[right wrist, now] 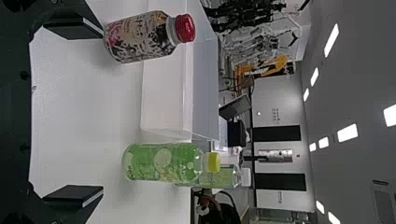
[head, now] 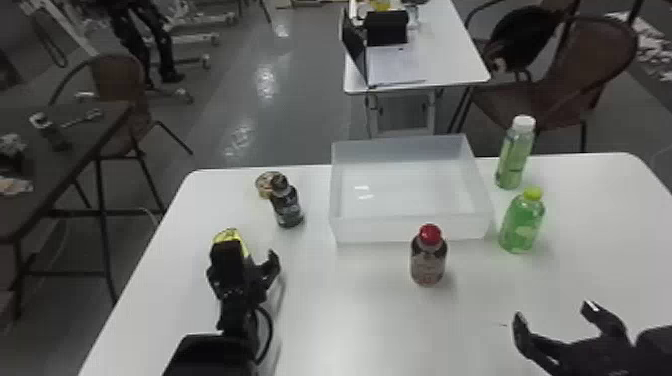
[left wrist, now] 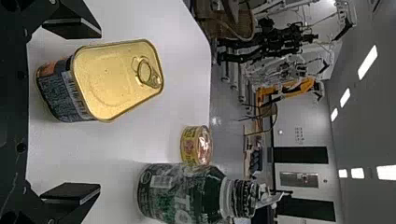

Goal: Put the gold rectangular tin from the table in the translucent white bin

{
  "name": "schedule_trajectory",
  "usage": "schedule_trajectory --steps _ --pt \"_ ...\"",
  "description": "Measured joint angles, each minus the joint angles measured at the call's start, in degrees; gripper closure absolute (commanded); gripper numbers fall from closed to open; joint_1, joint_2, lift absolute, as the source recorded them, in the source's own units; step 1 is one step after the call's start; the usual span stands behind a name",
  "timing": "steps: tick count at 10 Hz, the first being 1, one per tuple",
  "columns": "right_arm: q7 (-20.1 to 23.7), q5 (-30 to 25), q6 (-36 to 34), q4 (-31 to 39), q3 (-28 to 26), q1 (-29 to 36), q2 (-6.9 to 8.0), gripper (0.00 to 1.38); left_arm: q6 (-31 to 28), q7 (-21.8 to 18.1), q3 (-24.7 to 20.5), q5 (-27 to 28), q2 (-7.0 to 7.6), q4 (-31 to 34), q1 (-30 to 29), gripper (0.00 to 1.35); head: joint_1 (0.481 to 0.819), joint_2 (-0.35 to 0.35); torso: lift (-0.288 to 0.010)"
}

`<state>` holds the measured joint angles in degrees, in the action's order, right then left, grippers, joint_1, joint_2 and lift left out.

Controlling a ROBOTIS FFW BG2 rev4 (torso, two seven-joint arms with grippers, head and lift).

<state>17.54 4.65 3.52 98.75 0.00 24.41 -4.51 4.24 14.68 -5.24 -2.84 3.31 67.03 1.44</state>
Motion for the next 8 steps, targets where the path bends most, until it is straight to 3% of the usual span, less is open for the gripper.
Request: schedule_trajectory --steps 1,3,4,8 --pt "0.2 0.0 0.0 -0.1 -0.1 0.0 0.03 0.12 -0.2 0.0 -0.2 -0.1 0.90 -1.4 1.3 0.23 0.695 0.210 -0.058" --pt "0.7 0.1 0.0 -0.2 -0.3 0.0 0.17 0.12 -0.8 0.0 -0.2 -0.3 2.38 -3.1 3.0 0.74 0.695 0.226 -0.058" --pt "1.2 0.1 0.0 -0.3 -0.8 0.0 0.65 0.12 -0.7 0.0 -0.1 -0.5 2.71 -3.8 3.4 0.83 0.695 0.227 -0.058" --pt "5.3 -2.9 0.0 -0.5 -4.3 -0.1 4.35 0.12 -2.0 0.0 0.8 -0.3 2.95 -4.1 3.9 0.83 0.695 0.217 -0.058"
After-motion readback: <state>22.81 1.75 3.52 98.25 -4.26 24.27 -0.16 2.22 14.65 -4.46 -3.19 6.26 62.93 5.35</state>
